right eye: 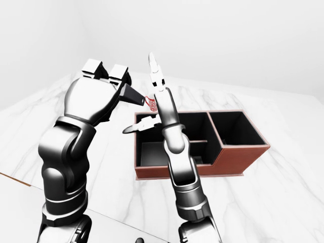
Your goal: Pick up the book and place it in the right compartment of the caddy.
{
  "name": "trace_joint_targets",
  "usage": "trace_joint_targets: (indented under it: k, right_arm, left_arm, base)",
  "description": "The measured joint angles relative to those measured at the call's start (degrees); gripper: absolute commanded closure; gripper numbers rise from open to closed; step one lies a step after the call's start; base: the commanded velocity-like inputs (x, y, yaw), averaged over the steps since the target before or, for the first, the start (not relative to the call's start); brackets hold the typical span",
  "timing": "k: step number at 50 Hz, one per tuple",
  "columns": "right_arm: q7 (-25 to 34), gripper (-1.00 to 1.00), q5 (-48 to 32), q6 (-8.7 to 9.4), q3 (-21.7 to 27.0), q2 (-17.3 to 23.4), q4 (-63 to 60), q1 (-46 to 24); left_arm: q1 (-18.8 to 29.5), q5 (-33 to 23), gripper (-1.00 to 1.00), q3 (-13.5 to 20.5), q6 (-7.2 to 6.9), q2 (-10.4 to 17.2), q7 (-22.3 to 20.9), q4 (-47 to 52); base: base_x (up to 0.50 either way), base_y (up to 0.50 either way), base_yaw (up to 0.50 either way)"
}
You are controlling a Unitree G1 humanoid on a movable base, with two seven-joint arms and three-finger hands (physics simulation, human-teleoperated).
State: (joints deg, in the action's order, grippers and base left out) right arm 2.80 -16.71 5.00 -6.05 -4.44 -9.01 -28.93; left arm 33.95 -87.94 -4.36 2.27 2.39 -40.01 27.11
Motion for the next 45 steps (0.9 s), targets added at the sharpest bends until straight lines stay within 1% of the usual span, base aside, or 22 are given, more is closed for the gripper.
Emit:
trace_joint_targets:
  k: [27, 45]
  right_arm:
    - [-0.1, -1.00, -2.1, 0.00, -1.8, -2.4, 3.2, -0.2]
    - [0.0, -1.00, -2.7, 0.00, -2.4, -3.2, 5.7, 0.0]
  left_arm:
    - [0.6, -0.1, 1.00, -0.3, 0.09, -0.6, 0.0, 1.0]
    - [0.1, -0.2, 1.00, -0.9, 0.47, -1.5, 0.0, 3.0]
  base:
    - [0.00, 0.00, 0.00]
    - [0.00, 0.00, 0.00]
